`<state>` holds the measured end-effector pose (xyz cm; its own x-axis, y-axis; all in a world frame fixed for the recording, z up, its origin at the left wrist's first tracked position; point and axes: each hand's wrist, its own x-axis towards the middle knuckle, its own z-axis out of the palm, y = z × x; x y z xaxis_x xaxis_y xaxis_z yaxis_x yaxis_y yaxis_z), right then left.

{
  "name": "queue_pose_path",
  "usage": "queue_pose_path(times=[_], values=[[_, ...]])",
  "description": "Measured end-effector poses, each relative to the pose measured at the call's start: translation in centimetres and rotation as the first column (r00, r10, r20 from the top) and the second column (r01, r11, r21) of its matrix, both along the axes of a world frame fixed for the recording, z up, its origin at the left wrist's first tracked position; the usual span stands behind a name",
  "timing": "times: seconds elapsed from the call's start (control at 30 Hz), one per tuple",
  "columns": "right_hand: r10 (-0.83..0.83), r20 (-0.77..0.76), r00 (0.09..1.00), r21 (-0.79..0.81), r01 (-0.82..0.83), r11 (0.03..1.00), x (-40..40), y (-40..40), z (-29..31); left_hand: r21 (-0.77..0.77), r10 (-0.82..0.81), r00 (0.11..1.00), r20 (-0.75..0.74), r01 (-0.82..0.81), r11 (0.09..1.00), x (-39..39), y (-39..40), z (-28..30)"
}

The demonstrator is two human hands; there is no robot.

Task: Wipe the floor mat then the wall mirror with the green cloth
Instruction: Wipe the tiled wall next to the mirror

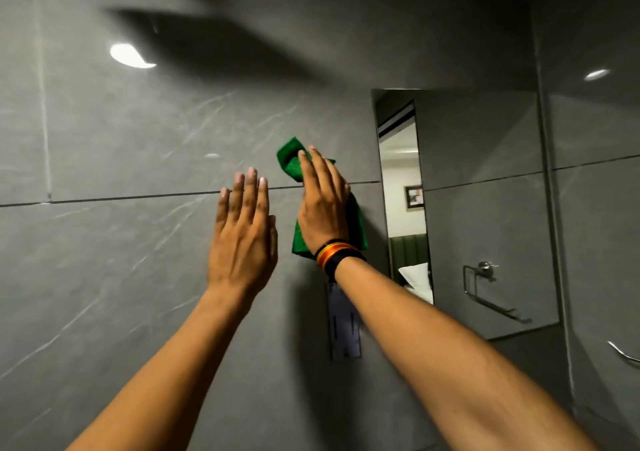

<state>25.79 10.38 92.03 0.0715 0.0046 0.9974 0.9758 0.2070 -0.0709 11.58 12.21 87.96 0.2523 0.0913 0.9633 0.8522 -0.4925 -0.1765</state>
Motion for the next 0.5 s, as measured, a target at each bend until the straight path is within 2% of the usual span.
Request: queue_pose_path(times=[0.17, 0.3, 0.5], values=[[0.000, -0.049, 0.999, -0.022, -0.001, 1.000, -0.4, -0.3, -1.7, -0.052, 0.006, 1.000, 0.006, -0.005, 0.999, -0.9, -0.1, -1.6], [-0.009, -0.083, 0.997, -0.069, 0.004, 0.998, -0.5, -0.1, -6.3, -0.135, -0.010, 1.000, 0.008, 0.011, 0.991, -1.1, 0.5, -5.7], [-0.001, -0.106, 0.994, -0.306, -0.032, 0.951, -2.2, -0.1, -22.0, -0.357, 0.030, 0.999, -0.044, -0.044, 0.933, -2.5, 1.6, -20.7]])
